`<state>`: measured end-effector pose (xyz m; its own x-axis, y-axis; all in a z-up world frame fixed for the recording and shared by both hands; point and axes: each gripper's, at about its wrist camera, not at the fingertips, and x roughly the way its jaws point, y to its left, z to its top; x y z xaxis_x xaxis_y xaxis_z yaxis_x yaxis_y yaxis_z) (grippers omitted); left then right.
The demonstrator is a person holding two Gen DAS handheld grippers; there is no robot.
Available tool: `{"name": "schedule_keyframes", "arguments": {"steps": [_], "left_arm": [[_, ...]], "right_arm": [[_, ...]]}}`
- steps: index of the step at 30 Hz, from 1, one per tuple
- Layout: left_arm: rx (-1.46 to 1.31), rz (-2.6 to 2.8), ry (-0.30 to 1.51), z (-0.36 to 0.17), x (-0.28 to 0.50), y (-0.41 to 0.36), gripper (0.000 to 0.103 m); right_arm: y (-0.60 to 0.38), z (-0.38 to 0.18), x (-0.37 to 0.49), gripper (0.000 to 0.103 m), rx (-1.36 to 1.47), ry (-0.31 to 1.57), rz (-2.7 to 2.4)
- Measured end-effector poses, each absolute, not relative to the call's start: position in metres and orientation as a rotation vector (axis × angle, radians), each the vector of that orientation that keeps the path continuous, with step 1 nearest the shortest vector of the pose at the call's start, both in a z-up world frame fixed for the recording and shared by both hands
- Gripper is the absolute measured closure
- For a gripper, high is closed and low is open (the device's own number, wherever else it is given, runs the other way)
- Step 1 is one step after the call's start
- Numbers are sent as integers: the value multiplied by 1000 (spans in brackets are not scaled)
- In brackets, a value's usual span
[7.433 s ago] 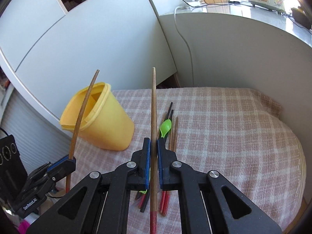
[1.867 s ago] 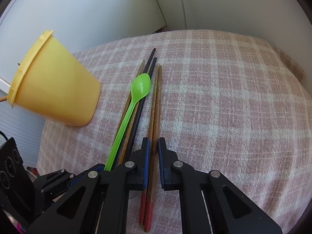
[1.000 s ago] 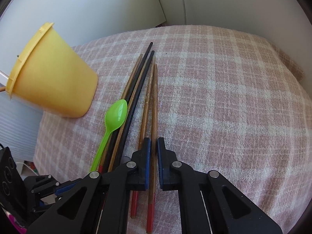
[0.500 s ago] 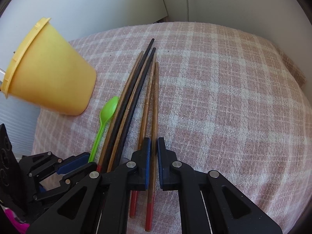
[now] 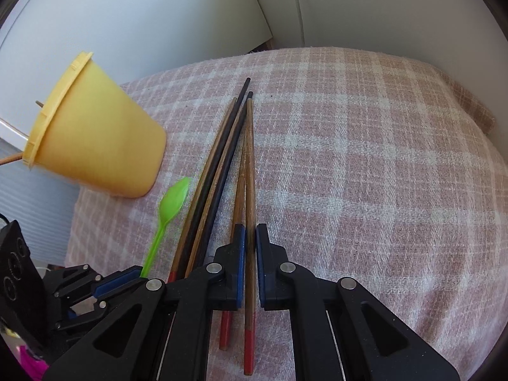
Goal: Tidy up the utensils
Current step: 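Lift the green spoon with the right tool toward the yellow container, then lower the green spoon into the container and open the right tool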
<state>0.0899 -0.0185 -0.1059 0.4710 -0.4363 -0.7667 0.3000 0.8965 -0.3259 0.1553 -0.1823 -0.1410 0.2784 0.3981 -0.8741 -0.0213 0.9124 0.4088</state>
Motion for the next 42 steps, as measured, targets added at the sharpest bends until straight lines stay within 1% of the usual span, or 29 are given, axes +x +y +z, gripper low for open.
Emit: {"name": "schedule_keyframes", "arguments": {"steps": [6, 11, 12, 15, 20, 23, 28, 35, 42], "left_arm": [[-221, -531, 877, -66, 63, -6, 98], [-255, -556, 763, -31, 57, -3, 98], [-256, -548, 739, -25, 64, -13, 98], [-269, -522, 675, -10, 69, -5, 98], [-320, -477, 592, 5, 82, 20, 98], [-333, -445, 543, 22, 86, 37, 98], [-355, -380, 487, 22, 113, 60, 98], [-392, -329, 477, 11, 150, 80, 98], [-383, -290, 463, 6, 169, 88, 98]], "right_arm": [[-193, -100, 131, 98, 357, 1123, 276], [-202, -65, 119, 98, 367, 1009, 291], [-202, -58, 119, 98, 363, 989, 293], [-196, -41, 119, 98, 348, 935, 302], [-182, -20, 116, 98, 335, 860, 327], [-176, -10, 121, 98, 335, 828, 348], [-152, 2, 128, 98, 322, 786, 377], [-133, 9, 149, 98, 339, 767, 405], [-119, 19, 167, 98, 331, 739, 409]]}}
